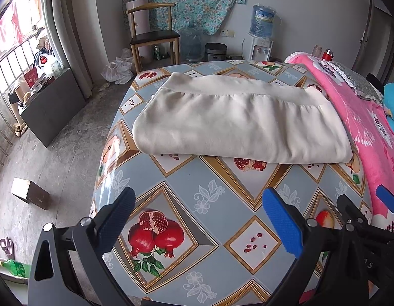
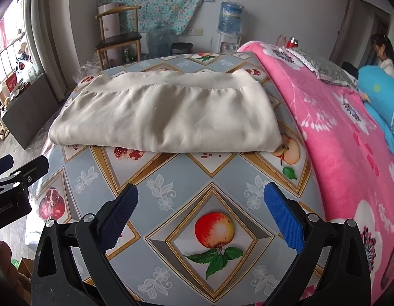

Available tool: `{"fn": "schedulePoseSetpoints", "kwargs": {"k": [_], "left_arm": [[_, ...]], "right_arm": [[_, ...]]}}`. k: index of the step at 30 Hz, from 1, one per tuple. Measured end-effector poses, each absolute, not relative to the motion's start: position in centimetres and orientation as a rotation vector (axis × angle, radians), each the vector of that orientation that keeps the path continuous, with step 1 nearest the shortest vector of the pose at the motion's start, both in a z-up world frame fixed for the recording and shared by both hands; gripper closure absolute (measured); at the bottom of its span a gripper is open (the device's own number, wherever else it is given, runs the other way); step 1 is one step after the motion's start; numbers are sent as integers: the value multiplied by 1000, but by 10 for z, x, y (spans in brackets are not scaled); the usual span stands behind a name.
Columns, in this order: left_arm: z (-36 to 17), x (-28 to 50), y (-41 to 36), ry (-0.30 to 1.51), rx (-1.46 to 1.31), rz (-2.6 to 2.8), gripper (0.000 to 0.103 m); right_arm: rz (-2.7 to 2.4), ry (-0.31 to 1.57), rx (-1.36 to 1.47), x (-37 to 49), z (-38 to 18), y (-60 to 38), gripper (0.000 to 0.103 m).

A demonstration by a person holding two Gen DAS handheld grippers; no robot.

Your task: Fold large clothes

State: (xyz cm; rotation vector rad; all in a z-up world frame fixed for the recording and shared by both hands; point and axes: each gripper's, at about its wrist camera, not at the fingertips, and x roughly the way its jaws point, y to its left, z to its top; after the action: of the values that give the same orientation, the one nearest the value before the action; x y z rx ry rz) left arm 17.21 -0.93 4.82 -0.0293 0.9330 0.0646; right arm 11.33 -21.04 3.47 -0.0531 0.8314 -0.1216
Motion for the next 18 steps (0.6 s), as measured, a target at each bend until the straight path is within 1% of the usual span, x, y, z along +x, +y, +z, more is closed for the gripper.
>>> {"fn": "schedulePoseSetpoints", "kwargs": {"k": [18], "left_arm": [[49,171,-12,929,-26,69,5]], "right_arm": [[-122,832,-58,112,37,-212,7]]}}
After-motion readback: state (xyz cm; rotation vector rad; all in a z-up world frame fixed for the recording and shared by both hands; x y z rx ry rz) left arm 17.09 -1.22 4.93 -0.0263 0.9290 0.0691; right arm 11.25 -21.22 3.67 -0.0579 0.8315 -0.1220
